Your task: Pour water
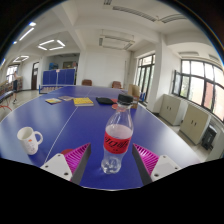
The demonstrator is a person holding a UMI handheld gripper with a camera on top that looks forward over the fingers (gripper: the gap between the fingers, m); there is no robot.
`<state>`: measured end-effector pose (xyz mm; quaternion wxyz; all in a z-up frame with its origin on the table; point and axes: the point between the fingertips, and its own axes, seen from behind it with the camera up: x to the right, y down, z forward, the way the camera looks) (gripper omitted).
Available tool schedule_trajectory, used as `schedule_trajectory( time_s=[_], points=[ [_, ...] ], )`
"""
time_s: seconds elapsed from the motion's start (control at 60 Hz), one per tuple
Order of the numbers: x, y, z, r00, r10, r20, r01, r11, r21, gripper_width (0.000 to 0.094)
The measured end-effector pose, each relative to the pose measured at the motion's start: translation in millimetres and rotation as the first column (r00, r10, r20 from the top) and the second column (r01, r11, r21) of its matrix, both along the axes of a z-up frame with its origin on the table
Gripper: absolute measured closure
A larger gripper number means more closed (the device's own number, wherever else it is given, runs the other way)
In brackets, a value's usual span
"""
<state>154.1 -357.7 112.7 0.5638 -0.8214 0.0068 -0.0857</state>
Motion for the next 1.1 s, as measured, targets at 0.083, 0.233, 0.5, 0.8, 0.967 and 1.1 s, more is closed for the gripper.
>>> schedule_trajectory(
  time_s=[0.083, 0.233, 0.5, 0.8, 0.967, 1.1],
  points=[
    [7.6, 36.7, -10.8, 1.000, -0.013, -0.025, 0.014, 1.000, 0.021, 0.0102],
    [15.9, 69.3, -22.3, 0.999, 0.007, -0.047, -0.004, 0.998, 0.059, 0.0323],
    [20.4, 72.7, -21.3, 0.999, -0.036, -0.024, 0.038, 0.994, 0.104, 0.0579],
    [49.9, 45.3, 101.4, 0.888, -0.236, 0.395, 0.160, 0.963, 0.215, 0.0580],
    [-1.2, 45.5, 213.9, 0.556, -0.296, 0.777, 0.069, 0.948, 0.311, 0.0576],
    [-94.3, 59.8, 253.5, 0.093, -0.237, 0.967, -0.116, 0.962, 0.247, 0.0576]
  ],
)
